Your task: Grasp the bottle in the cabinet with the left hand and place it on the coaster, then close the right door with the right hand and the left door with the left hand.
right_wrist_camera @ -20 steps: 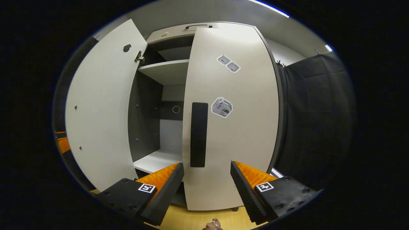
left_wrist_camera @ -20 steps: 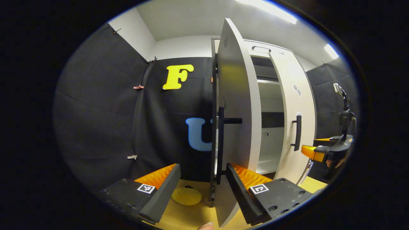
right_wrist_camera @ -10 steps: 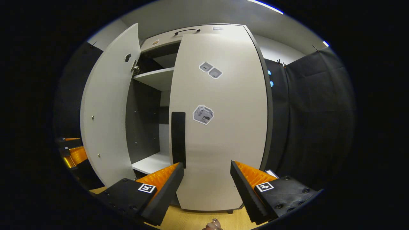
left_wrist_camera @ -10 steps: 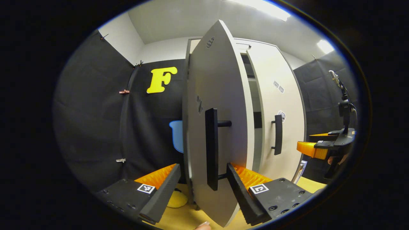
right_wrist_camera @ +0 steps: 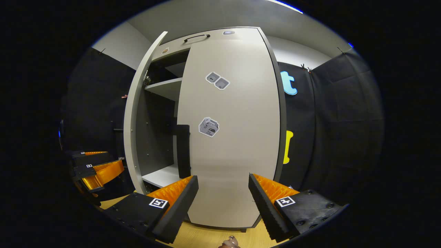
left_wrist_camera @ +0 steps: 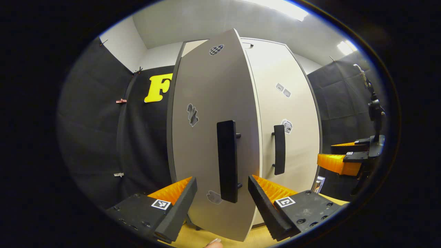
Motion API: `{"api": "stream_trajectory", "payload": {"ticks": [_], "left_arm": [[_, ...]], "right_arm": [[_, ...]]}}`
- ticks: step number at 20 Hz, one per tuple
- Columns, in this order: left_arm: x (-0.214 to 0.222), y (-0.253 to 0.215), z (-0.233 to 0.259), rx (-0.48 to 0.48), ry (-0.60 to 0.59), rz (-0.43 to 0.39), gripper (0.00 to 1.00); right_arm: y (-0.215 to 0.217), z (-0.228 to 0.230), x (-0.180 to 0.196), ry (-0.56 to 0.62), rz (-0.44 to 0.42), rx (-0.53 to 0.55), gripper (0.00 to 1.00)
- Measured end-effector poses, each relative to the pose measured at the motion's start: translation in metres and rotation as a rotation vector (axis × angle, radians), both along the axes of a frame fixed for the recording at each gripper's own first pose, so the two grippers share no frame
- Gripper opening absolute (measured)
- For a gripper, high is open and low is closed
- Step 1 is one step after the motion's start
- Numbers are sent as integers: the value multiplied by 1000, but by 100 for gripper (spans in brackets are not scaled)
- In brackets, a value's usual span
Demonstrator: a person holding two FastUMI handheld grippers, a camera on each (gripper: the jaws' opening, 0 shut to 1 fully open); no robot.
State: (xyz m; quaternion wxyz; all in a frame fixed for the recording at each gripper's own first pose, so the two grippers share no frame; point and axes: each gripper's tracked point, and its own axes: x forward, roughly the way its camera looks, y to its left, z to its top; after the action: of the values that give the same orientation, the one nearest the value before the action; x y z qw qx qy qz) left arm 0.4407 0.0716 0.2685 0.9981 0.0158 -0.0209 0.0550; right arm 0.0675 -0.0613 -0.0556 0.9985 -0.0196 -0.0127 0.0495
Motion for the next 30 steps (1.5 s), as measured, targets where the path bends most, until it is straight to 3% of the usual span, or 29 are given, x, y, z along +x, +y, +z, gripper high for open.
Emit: {"api": "stream_trajectory", "payload": {"ticks": [1,2,6,7,8,21,30], "left_arm": [[-1,2,0,9,10,10,99],[-2,1,1,14,17,14,94],[-1,1,-3,-7,25,-15,94],[-1,1,-3,-5,32,-21,90],[-2,1,-3,0,37,-25,94],[10,-14,-11,-23,56,-115,95],[4,-14,-5,-41,40,-101,95]], "right_arm": [[1,-2,-2,7,0,-4,97],[2,-3,-5,12,2,-6,97],[9,-3,-16,20,1,-6,98],[11,-3,-19,22,0,-2,98],[13,-3,-21,23,0,5,98],[20,3,-42,20,-13,16,98],[26,6,-40,16,23,2,97]]}}
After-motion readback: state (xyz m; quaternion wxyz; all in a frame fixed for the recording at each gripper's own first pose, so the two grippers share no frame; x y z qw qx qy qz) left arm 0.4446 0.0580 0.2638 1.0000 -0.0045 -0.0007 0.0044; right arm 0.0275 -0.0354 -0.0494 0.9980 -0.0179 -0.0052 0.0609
